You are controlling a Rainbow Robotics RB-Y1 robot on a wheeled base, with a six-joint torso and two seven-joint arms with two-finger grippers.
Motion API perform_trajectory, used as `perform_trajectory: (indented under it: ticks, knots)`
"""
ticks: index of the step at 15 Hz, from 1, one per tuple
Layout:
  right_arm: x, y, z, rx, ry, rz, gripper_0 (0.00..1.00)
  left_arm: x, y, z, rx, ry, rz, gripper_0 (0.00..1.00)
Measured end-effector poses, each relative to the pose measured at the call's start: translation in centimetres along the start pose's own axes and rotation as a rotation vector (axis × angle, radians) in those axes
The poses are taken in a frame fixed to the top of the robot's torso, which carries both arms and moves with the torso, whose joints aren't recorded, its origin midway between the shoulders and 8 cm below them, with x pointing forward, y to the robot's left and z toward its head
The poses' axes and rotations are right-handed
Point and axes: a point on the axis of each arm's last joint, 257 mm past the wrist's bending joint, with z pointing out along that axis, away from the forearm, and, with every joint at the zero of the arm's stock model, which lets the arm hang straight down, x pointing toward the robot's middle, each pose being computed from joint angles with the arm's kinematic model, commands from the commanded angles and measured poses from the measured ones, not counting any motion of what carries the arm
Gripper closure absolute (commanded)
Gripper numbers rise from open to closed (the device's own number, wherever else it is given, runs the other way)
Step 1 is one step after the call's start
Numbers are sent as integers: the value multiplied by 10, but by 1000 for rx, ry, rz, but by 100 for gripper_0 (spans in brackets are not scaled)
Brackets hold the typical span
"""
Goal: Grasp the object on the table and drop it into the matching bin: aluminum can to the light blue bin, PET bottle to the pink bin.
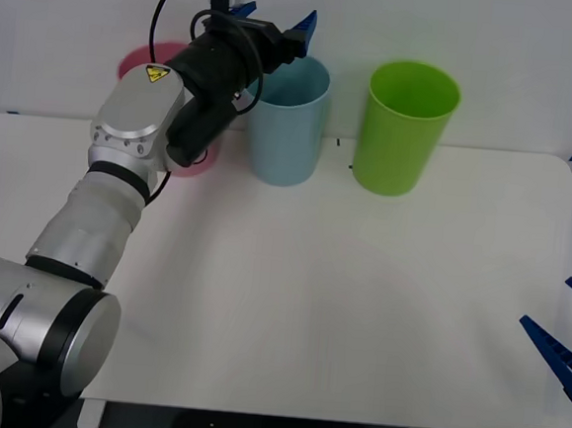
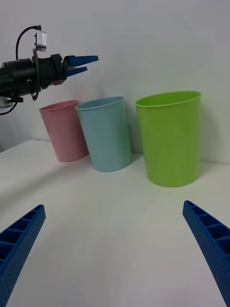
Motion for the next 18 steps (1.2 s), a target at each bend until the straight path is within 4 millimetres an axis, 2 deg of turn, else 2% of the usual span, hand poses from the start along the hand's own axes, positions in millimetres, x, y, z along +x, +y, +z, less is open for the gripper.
perform_trajectory:
  ticks: [4,8,11,18]
  knots:
    - [0,0,0,0,0,0,0,1,7,-9,50,18,-20,0]
    - [0,0,0,0,0,0,0,3,16,-27,100,33,-39,0]
    - [0,0,0,0,0,0,0,1,25,-47,126,29,-47,0]
    - [0,0,0,0,0,0,0,3,49,-113,176,29,-58,0]
